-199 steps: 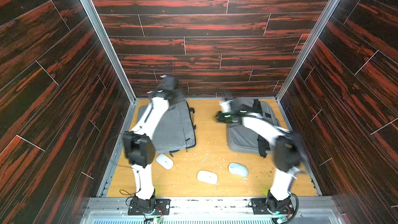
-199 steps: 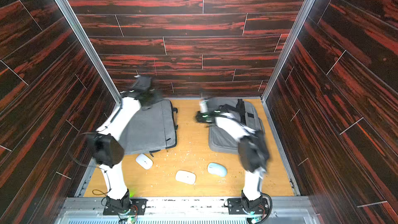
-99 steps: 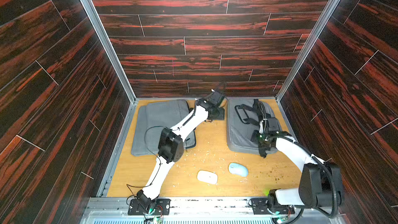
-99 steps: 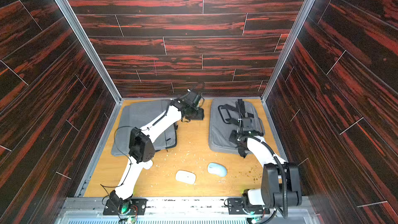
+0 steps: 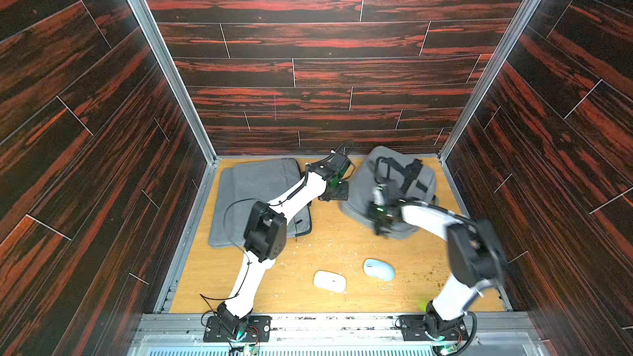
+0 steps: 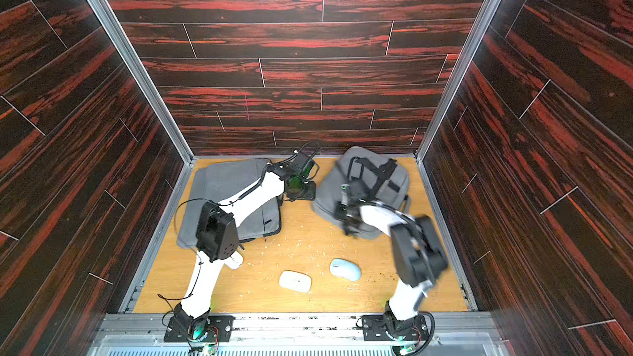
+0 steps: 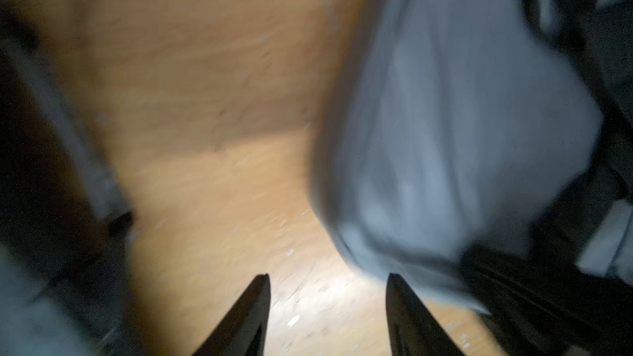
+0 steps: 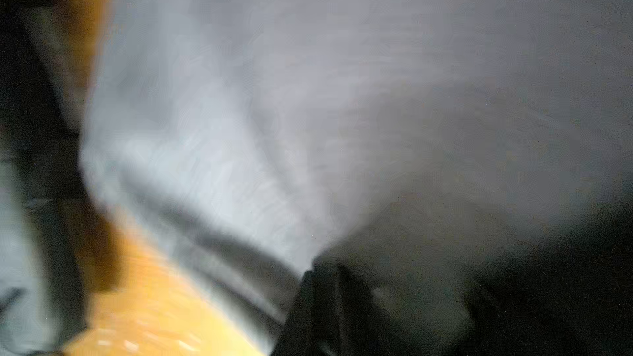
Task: Put the mouse into the laptop bag
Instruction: Adjust the zippered laptop bag at the center of the board.
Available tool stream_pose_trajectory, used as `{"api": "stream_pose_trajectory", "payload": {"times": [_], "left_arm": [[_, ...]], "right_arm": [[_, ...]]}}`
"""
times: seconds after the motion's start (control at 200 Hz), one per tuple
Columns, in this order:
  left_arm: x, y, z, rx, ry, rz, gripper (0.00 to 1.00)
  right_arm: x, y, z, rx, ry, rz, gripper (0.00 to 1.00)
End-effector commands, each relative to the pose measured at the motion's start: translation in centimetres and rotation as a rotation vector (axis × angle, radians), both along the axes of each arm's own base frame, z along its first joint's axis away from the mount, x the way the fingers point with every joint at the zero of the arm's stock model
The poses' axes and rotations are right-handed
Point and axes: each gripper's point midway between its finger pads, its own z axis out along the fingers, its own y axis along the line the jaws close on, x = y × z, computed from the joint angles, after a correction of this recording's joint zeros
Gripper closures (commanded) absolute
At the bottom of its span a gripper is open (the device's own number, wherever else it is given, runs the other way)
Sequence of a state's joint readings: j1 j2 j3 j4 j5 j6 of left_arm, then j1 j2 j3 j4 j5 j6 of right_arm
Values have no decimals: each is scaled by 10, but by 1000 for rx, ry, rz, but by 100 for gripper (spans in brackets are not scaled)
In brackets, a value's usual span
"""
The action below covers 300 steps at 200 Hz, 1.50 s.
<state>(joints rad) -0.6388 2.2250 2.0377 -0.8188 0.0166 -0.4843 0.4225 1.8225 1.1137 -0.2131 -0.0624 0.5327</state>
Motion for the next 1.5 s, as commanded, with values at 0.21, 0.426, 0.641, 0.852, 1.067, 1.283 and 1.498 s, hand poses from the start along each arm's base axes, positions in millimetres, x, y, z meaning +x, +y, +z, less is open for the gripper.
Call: {"api": "stream_pose_trajectory", "payload": {"times": [0.21, 0.426, 0.641, 0.852, 1.067, 1.283, 1.498], "left_arm": [[-4, 23, 56, -15, -159, 29, 41], [-10, 9, 61, -89, -136, -18, 40], [-21, 9, 58, -125, -128, -5, 38], [-40, 10, 40, -120, -88, 0, 34], [-51, 5, 9, -117, -18, 2, 32], [-36, -2, 0, -91, -35, -3, 33], [-19, -15, -14, -86, -32, -9, 35]], "right_arm": [[9, 60, 25, 101, 68, 129, 85], [33, -1, 114, 80, -115, 38, 76], [60, -147, 122, -30, -153, -265, 65], [83, -229, 100, -50, -137, -436, 50], [107, -266, 69, -160, -112, -470, 33], [126, -287, 28, -172, -49, -501, 27], [125, -304, -5, -250, 19, -532, 29]]}}
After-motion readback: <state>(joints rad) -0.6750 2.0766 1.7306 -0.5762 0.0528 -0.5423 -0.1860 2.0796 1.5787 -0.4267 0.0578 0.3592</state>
